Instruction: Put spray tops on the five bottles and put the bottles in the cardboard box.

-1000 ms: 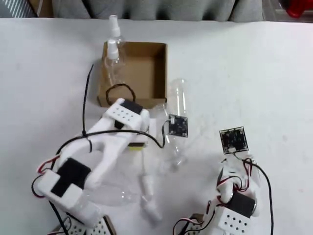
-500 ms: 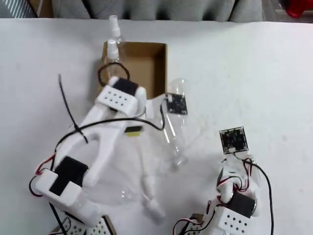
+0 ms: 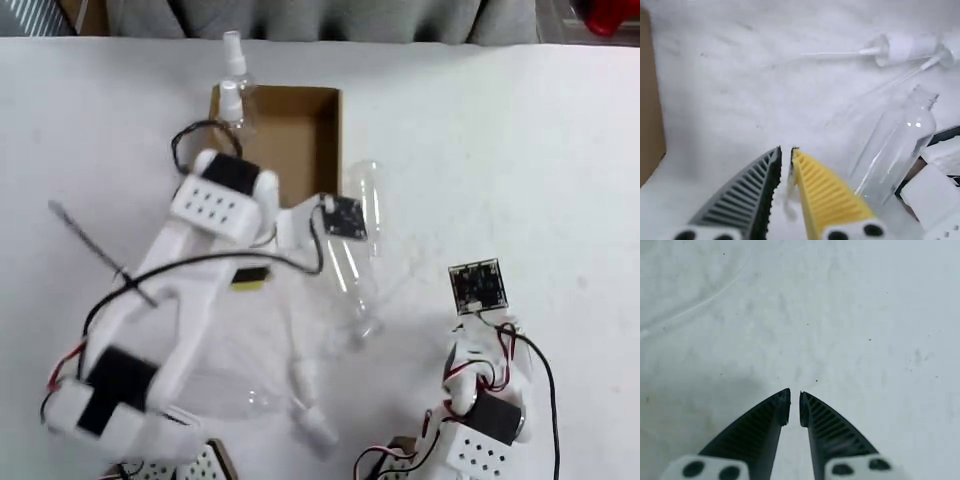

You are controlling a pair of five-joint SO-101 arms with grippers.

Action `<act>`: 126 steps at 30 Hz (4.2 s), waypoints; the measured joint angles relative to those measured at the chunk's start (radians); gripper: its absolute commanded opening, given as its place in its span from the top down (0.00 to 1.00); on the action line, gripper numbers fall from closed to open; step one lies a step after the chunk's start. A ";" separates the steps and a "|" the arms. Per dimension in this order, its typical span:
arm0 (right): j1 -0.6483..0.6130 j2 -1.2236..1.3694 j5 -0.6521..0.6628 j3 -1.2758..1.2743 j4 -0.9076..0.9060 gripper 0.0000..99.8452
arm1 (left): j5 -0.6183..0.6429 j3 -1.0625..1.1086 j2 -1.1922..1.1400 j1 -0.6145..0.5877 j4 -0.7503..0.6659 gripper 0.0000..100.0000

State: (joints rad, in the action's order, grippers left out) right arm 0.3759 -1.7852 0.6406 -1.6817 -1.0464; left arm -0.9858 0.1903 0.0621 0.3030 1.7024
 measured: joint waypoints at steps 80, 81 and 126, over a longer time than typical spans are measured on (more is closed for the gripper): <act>-1.843 0.838 -0.433 0.534 0.110 0.98 | 0.925 0.497 0.204 -1.071 -0.701 0.95; -1.846 0.862 -0.433 0.508 0.146 0.98 | 0.925 0.497 0.204 -1.071 -0.704 0.95; -1.407 1.254 -0.583 0.456 0.657 0.98 | 0.925 0.531 0.204 -1.071 -0.726 0.95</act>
State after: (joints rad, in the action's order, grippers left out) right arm -1.0311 -0.5317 0.0575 -1.2259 -0.3897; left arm -0.0606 0.7211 0.2662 -0.7679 0.9766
